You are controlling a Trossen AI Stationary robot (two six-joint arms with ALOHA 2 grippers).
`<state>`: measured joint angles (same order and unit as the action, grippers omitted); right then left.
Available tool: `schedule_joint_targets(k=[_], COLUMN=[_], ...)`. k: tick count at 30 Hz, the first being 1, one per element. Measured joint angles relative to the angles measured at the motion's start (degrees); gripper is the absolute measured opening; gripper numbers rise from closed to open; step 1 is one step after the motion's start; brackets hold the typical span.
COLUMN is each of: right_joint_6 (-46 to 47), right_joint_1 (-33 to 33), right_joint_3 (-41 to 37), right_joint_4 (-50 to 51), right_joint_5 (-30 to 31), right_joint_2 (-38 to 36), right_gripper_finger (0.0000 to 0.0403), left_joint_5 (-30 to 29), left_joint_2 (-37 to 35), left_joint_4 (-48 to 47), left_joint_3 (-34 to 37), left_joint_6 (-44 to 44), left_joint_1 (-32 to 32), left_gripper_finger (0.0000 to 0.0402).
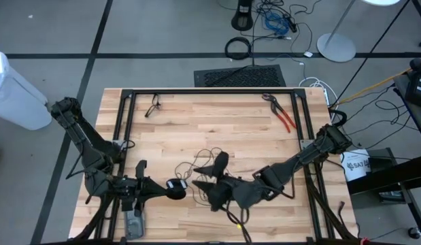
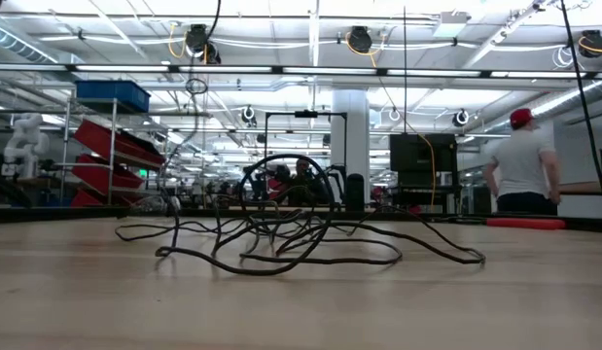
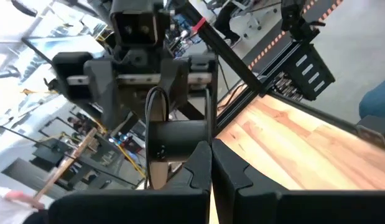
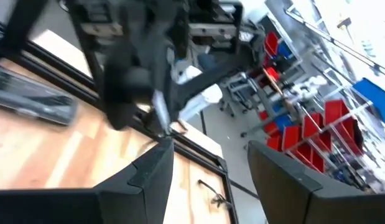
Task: Coil cords
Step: Coil the black wire onto the spool
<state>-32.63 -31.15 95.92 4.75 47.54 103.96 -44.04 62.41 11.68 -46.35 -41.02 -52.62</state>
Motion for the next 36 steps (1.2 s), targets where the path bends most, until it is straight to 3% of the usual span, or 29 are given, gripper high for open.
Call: schedule_joint_targets(k=[11, 20, 27, 36], right_joint_6=[5.06, 8.73, 10.79, 10.72], right_joint_1=[-0.19, 2.80, 3.76, 3.82], right_joint_3=[0.00, -0.02, -0.02, -0.02], right_joint_4=[-0.21, -0.36, -0.34, -4.31], right_joint_5=[-8.67, -9.57, -16.14, -16.72], right_joint_2=[-0.01, 0.74, 0.98, 1.01], right_gripper_finger=[0.0192, 0.0192, 0.0192, 0.0192], left_joint_5=[-1.52, -1.49, -1.45, -1.44], left_joint_2=[0.00, 0.28, 0.28, 0.28], left_joint_4=[1.67, 1.54, 1.53, 1.53], left_joint_3=[0.00, 0.00, 0.00, 0.00], left_joint_6=[-1.32, 1.09, 1.56, 1.68], left_joint_1=[-0.40, -0.39, -0.33, -0.29], left_gripper_finger=[0.0002, 0.0002, 0.0002, 0.0002])
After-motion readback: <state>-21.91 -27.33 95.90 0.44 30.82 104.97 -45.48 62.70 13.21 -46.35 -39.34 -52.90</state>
